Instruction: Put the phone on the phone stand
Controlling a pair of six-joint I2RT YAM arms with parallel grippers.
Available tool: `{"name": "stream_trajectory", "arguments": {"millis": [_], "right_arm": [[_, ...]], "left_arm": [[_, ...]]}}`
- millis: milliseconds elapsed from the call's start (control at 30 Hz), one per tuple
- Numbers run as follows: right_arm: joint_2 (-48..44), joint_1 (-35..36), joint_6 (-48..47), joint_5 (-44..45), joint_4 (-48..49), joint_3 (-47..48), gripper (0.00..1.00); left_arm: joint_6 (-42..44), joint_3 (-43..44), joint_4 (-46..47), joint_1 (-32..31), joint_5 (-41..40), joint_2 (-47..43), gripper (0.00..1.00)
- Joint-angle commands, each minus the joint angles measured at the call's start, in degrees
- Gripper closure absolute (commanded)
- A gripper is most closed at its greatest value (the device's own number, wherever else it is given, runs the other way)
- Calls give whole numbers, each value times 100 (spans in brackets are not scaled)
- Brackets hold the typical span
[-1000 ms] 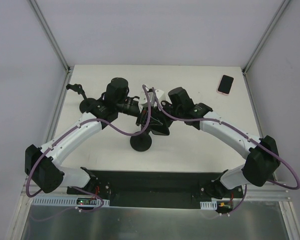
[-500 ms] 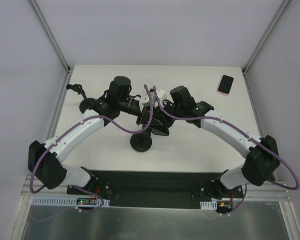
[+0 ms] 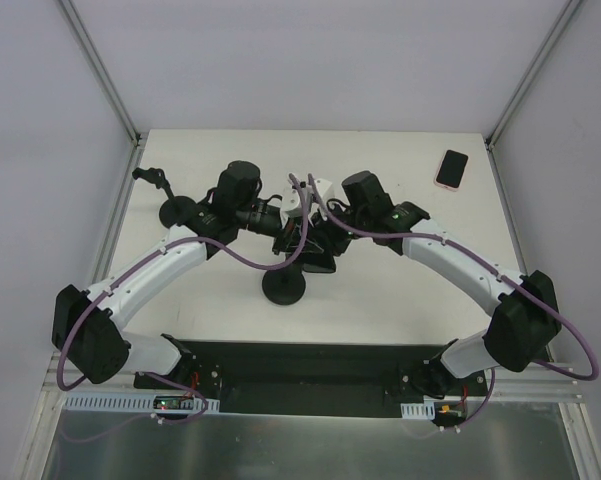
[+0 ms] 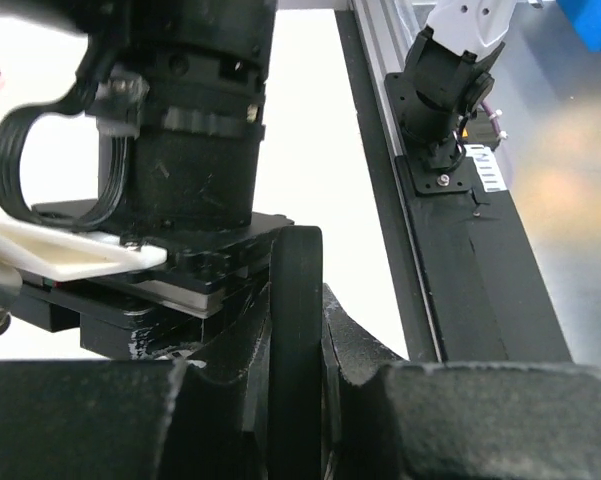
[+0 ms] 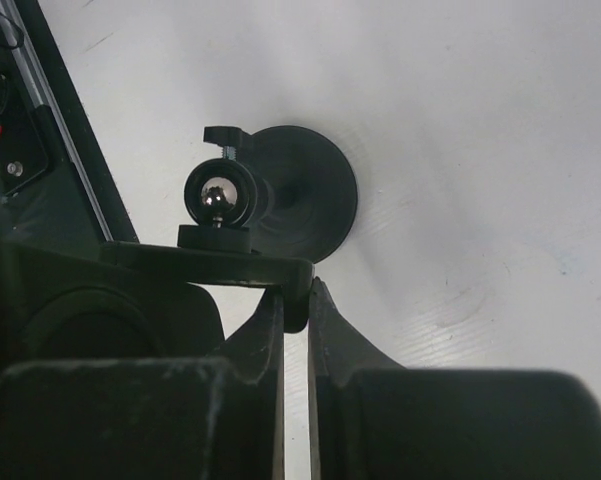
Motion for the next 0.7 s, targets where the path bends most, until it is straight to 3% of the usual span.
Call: {"name": "stream_trajectory", "arguments": {"millis": [0, 167, 433, 667], "right_arm": [[-288, 9, -204, -505, 248, 170, 99], [-218, 9, -178, -558, 301, 214, 99], [-253, 18, -29, -330, 415, 117, 99], [-420, 9, 340, 319, 775, -164, 99]], "left_arm": [[-407, -377, -552, 81, -396, 66, 100], [-574, -360, -587, 81, -255, 74, 100], [-776, -482, -631, 72, -817, -48, 100], [-1198, -1035, -710, 72, -2196, -925, 100]]}}
